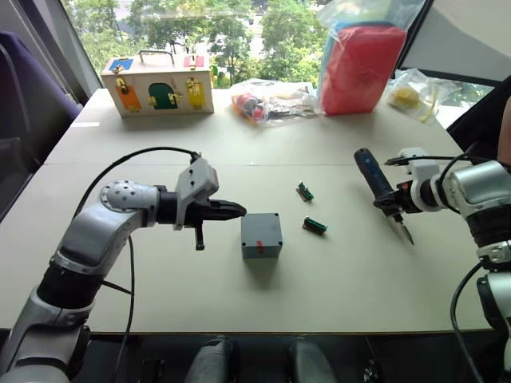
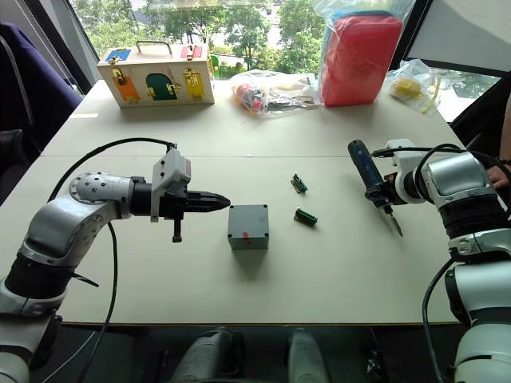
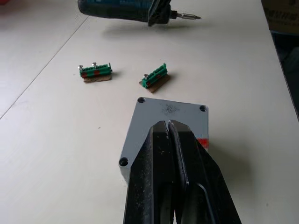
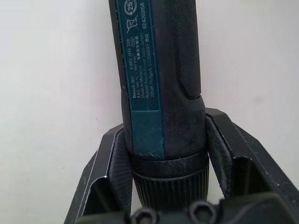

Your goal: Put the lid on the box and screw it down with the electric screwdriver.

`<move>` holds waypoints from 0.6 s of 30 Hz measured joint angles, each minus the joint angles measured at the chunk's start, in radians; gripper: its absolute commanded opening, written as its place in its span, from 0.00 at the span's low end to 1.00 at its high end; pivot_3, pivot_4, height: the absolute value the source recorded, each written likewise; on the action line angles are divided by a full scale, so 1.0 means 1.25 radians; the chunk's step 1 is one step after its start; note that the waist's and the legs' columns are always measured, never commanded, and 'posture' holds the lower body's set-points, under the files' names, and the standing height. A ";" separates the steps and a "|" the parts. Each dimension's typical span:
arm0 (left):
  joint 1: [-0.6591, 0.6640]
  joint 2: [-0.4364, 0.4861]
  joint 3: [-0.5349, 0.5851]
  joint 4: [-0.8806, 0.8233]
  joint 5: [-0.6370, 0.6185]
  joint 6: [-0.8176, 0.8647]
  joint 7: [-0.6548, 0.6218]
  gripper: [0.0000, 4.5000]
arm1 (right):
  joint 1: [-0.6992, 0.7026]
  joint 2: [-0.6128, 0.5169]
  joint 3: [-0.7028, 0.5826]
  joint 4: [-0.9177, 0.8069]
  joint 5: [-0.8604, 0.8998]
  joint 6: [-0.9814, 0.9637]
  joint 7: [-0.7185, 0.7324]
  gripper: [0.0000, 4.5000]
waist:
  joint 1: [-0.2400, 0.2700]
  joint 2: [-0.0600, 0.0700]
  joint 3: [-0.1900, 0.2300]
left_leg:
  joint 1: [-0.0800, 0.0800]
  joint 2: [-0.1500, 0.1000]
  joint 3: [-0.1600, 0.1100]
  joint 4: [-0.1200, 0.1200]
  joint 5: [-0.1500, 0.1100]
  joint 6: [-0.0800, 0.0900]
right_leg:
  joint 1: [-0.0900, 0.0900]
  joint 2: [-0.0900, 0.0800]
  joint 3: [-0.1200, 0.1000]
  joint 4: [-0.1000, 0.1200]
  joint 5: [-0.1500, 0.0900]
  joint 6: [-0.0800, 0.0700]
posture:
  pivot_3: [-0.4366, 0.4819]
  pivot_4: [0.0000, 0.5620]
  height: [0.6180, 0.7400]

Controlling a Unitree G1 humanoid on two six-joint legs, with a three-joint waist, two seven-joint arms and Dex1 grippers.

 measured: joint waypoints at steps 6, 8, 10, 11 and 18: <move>-0.032 -0.033 0.006 0.059 -0.024 0.022 -0.001 0.00 | 0.042 0.193 -0.339 -0.180 0.136 -0.156 -0.143 0.41 | 0.003 0.001 0.001 | 0.001 0.006 0.000 0.000 0.002 -0.003 | 0.000 0.007 0.000 0.003 0.000 0.000 | 0.48 0.27 1.00; -0.036 -0.046 0.004 0.084 -0.025 0.036 -0.001 0.00 | 0.090 0.326 -0.445 -0.334 0.267 -0.160 -0.175 0.41 | 0.004 0.001 0.001 | 0.001 0.006 0.000 0.001 0.001 -0.002 | 0.000 0.008 0.001 0.008 0.000 0.000 | 0.48 0.27 1.00; -0.039 -0.054 -0.003 0.085 -0.026 0.042 -0.008 0.00 | 0.123 0.385 -0.449 -0.425 0.337 -0.154 -0.183 0.41 | 0.004 0.001 0.001 | 0.001 0.005 0.000 0.003 0.000 0.001 | 0.000 0.007 0.001 0.010 0.000 0.000 | 0.48 0.27 1.00; -0.039 -0.055 -0.006 0.085 -0.026 0.046 -0.013 0.00 | 0.141 0.411 -0.448 -0.471 0.360 -0.154 -0.191 0.41 | 0.005 0.001 0.001 | 0.002 0.005 0.000 0.003 -0.001 0.002 | 0.001 0.006 0.001 0.010 0.000 0.000 | 0.48 0.27 1.00; -0.037 -0.072 -0.059 0.108 0.011 0.029 -0.027 0.00 | 0.248 0.519 -0.316 -0.650 0.362 -0.246 -0.181 0.41 | 0.002 0.001 0.001 | 0.002 0.004 0.000 0.003 -0.001 0.002 | 0.001 0.008 0.001 0.010 0.000 0.000 | 0.48 0.27 1.00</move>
